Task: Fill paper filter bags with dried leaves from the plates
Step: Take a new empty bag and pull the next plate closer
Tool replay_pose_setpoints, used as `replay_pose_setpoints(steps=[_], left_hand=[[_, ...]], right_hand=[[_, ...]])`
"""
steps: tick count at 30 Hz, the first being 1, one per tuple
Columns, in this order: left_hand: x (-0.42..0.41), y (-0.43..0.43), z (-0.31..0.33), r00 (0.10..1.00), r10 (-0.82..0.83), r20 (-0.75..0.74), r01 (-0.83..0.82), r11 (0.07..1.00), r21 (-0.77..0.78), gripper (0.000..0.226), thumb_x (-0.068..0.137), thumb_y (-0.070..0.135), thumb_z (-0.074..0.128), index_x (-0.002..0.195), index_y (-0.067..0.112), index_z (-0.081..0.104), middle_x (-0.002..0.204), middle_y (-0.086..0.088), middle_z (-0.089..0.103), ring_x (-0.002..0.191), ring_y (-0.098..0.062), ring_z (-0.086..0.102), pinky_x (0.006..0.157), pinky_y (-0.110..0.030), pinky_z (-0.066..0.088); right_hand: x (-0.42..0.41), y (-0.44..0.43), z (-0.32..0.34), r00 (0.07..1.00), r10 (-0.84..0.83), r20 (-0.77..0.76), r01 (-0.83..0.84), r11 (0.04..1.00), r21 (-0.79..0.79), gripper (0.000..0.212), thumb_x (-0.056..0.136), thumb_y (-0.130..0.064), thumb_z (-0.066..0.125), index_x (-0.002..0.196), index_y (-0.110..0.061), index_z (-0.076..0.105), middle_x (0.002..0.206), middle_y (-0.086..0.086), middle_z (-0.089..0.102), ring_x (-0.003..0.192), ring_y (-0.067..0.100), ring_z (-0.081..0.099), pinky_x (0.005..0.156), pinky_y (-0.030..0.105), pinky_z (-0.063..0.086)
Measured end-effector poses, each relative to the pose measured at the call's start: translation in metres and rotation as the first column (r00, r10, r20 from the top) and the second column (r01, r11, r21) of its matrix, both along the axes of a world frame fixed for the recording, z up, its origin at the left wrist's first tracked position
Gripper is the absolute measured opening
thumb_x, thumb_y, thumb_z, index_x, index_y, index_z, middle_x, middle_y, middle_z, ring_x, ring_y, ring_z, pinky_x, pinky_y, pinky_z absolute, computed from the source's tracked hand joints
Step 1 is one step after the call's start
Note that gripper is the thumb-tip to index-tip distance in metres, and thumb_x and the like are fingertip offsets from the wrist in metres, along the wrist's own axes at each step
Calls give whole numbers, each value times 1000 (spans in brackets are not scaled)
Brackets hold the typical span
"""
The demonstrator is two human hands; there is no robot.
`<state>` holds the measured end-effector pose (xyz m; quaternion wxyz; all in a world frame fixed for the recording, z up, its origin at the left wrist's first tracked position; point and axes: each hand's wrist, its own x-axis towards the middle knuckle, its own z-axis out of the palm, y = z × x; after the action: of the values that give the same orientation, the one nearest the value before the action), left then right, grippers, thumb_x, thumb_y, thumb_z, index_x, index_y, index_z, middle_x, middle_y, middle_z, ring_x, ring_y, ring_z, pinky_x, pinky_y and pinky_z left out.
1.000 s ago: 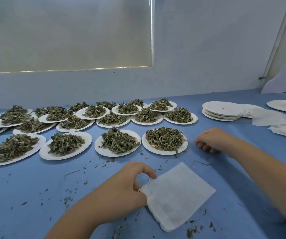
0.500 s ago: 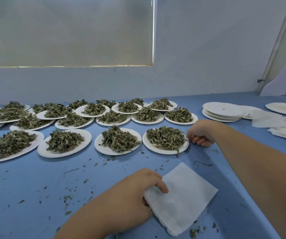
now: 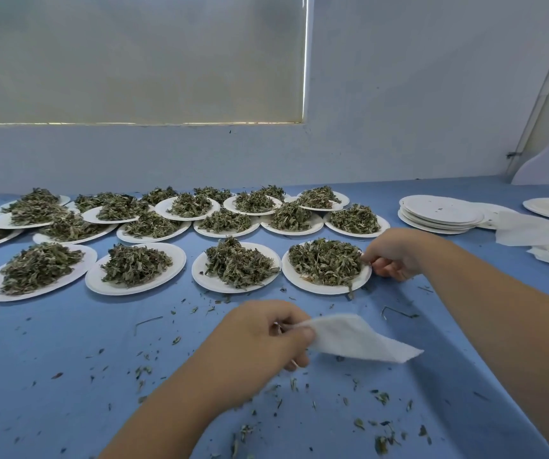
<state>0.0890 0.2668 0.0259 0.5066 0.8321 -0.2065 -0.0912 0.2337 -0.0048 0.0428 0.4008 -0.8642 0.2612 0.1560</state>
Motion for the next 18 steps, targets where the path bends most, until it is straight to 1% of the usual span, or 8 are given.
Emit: replay_pose_setpoints(steps=[1, 3, 5, 8, 11, 13, 15, 18], left_hand=[[1, 1, 1, 999, 19, -38, -21, 998, -54, 18, 94, 26, 59, 81, 29, 72, 75, 3, 74, 73, -11, 70, 74, -24, 58], [4, 5, 3, 992, 53, -114, -71, 984, -165, 22, 94, 23, 58, 78, 27, 73, 75, -5, 74, 73, -17, 71, 72, -27, 59], [6, 8, 4, 980, 74, -185, -123, 956, -267, 24, 95, 21, 58, 76, 23, 73, 74, -10, 73, 70, -18, 70, 67, -26, 58], [11, 13, 5, 958, 100, -268, -208, 887, -412, 24, 93, 18, 60, 74, 16, 74, 69, -14, 68, 62, -18, 67, 59, -26, 55], [15, 21, 11, 940, 156, -304, -304, 789, -535, 15, 78, 22, 66, 72, 10, 72, 65, -12, 61, 53, -17, 62, 49, -27, 53], [18, 30, 16, 926, 212, -313, -364, 724, -586, 20, 70, 23, 66, 80, 5, 68, 64, -10, 60, 50, -17, 60, 44, -26, 51], [20, 41, 23, 916, 256, -309, -398, 682, -614, 22, 70, 22, 64, 83, 5, 64, 61, -7, 61, 47, -15, 59, 41, -25, 51], [19, 57, 32, 913, 289, -289, -408, 636, -655, 14, 74, 23, 61, 78, 9, 63, 59, -4, 59, 46, -11, 57, 40, -23, 50]], right_hand=[[-3, 0, -1, 999, -18, 37, 16, 999, 42, 7, 93, -10, 57, 87, -7, 54, 60, 5, 49, 50, 12, 46, 46, 19, 30], [-8, 0, -5, 993, -55, 106, 42, 992, 121, 9, 92, -6, 56, 84, -7, 54, 64, 6, 51, 51, 13, 49, 45, 19, 31], [-12, -3, -9, 985, -94, 144, 63, 976, 208, 11, 92, -5, 55, 82, -7, 55, 68, 6, 51, 52, 13, 49, 41, 19, 33], [-17, -14, -16, 975, -146, 169, 87, 944, 318, 9, 92, -4, 56, 82, -5, 56, 69, 7, 49, 53, 14, 47, 37, 18, 34], [-22, -30, -20, 967, -179, 179, 96, 914, 395, 8, 91, -4, 57, 83, -5, 57, 69, 6, 48, 53, 14, 44, 36, 18, 37], [-26, -40, -23, 967, -180, 178, 88, 898, 431, 5, 90, -5, 59, 85, -6, 57, 68, 5, 49, 52, 13, 45, 36, 18, 38], [-32, -48, -25, 971, -164, 172, 68, 884, 462, 3, 89, -6, 61, 88, -5, 59, 67, 5, 51, 51, 12, 46, 36, 19, 39], [-43, -56, -27, 982, -97, 163, 3, 866, 499, 3, 88, -8, 62, 88, -5, 61, 63, 5, 56, 48, 11, 47, 37, 19, 41]])
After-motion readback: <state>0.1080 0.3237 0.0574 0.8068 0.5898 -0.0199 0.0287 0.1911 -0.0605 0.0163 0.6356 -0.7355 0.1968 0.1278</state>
